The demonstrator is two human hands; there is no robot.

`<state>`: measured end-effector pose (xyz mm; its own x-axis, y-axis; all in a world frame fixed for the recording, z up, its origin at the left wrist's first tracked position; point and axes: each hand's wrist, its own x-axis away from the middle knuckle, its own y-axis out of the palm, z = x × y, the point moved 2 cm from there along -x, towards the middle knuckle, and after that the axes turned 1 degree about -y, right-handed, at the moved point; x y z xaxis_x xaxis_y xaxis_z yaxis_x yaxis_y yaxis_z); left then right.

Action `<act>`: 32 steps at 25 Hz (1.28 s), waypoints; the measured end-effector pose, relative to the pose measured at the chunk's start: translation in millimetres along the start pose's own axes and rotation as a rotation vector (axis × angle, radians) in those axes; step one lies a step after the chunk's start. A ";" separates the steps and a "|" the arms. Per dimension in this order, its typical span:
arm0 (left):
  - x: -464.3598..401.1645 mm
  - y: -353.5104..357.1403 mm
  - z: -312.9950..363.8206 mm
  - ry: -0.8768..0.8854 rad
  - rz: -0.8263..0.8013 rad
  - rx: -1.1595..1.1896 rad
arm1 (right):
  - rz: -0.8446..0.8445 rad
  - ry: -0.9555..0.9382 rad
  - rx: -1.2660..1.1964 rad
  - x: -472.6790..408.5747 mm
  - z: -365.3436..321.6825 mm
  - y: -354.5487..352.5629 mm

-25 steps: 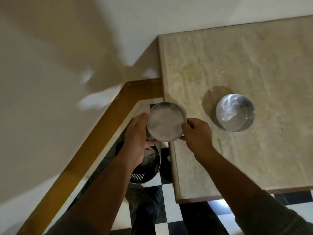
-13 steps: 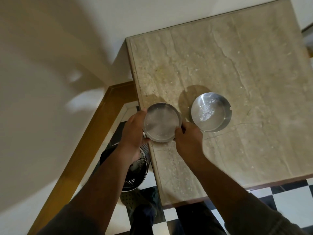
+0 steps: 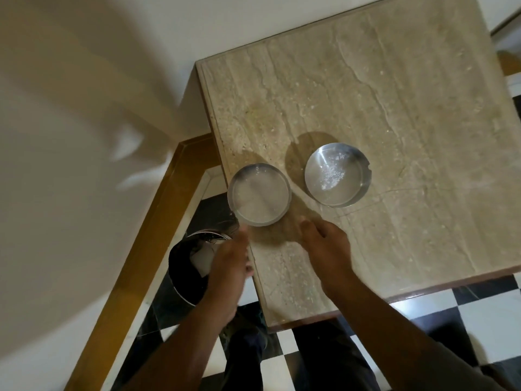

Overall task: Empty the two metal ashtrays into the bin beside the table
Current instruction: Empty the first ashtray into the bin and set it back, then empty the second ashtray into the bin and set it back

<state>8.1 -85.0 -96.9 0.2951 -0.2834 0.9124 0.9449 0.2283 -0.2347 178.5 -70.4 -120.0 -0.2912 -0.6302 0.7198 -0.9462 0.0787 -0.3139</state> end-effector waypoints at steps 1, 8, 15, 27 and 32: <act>8.2 9.2 -9.1 -0.052 -0.025 0.025 | 0.018 0.020 -0.024 2.0 5.2 -10.7; 57.8 98.8 48.5 0.365 -0.222 -0.050 | 0.194 -0.013 -0.108 -36.4 -11.5 -79.1; 26.8 150.8 137.8 0.414 -0.150 -0.361 | 0.168 -0.010 0.053 -89.6 -44.6 -89.4; 34.2 119.9 143.5 0.343 -0.130 -0.459 | 0.076 -0.049 0.044 -58.8 -62.6 -89.1; 47.2 24.2 125.2 0.326 -0.084 -0.293 | -0.124 -0.079 0.006 -7.2 -86.9 -39.5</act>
<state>27.2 23.7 -17.6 0.2008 -0.5796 0.7898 0.9539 -0.0679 -0.2924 205.7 -1.9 -58.9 -0.1604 -0.6935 0.7024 -0.9733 -0.0074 -0.2296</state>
